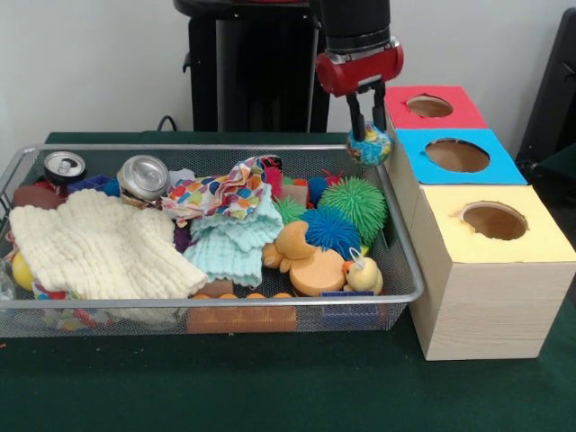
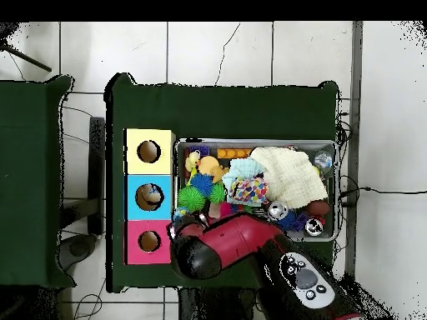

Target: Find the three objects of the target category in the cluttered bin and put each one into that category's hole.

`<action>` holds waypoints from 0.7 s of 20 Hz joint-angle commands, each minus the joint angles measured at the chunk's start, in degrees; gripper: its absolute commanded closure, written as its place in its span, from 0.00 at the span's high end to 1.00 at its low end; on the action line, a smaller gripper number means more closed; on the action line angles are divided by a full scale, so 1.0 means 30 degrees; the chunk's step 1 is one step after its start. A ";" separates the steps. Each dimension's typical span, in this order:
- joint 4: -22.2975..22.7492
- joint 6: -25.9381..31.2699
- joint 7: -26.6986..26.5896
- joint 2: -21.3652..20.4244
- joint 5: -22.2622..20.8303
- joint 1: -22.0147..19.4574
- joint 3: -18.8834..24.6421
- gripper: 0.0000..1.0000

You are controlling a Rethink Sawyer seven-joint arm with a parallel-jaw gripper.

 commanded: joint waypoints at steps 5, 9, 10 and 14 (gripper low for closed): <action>-0.0605 -0.2930 0.3902 0.1058 0.0465 0.1188 -0.3491 1.00; -0.0805 -0.2613 0.3547 0.0938 0.0783 0.1740 -0.3989 1.00; -0.0767 -0.2720 0.3554 0.0986 0.0882 0.1766 -0.4078 1.00; -0.0938 -0.2483 0.3128 0.1228 0.1115 0.1652 -0.4009 1.00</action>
